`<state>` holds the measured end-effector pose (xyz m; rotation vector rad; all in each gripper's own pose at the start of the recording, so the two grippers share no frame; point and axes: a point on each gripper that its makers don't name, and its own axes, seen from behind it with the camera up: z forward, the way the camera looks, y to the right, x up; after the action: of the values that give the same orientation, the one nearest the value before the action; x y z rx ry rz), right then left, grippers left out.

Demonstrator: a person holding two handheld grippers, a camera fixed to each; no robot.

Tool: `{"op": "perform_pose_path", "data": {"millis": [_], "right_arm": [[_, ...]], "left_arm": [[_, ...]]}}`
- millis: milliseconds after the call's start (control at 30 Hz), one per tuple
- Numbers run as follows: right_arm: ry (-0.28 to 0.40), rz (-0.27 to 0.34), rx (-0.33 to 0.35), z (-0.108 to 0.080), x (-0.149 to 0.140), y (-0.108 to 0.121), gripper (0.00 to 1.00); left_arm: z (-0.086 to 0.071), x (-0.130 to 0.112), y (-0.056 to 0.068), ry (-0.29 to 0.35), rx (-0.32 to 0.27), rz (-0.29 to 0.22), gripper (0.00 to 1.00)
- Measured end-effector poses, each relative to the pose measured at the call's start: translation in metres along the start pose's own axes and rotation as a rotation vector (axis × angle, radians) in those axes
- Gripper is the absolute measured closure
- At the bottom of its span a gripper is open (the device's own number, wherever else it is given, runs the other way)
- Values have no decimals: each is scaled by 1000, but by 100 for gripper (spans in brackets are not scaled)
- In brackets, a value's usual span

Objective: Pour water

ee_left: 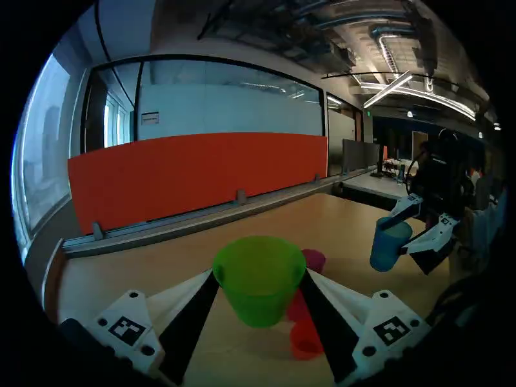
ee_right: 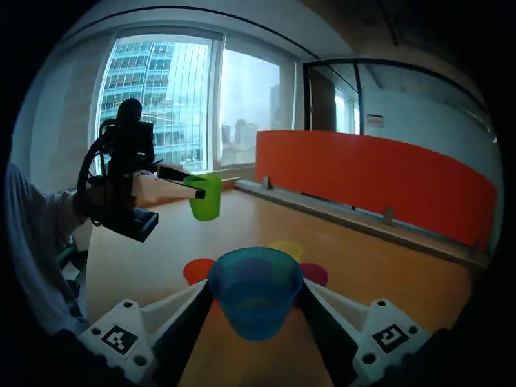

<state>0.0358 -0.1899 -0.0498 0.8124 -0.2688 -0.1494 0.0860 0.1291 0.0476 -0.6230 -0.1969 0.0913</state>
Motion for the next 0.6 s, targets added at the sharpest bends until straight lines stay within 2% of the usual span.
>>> {"op": "perform_pose_path", "data": {"millis": [367,600], "right_arm": [[51,-11,-28,-7,16,4,9],[68,-8,-37,-8,20,7,9]], "left_arm": [[-24,19,20,79,-3,-13,13],[-33,20,34,100,-29,-2,13]]}}
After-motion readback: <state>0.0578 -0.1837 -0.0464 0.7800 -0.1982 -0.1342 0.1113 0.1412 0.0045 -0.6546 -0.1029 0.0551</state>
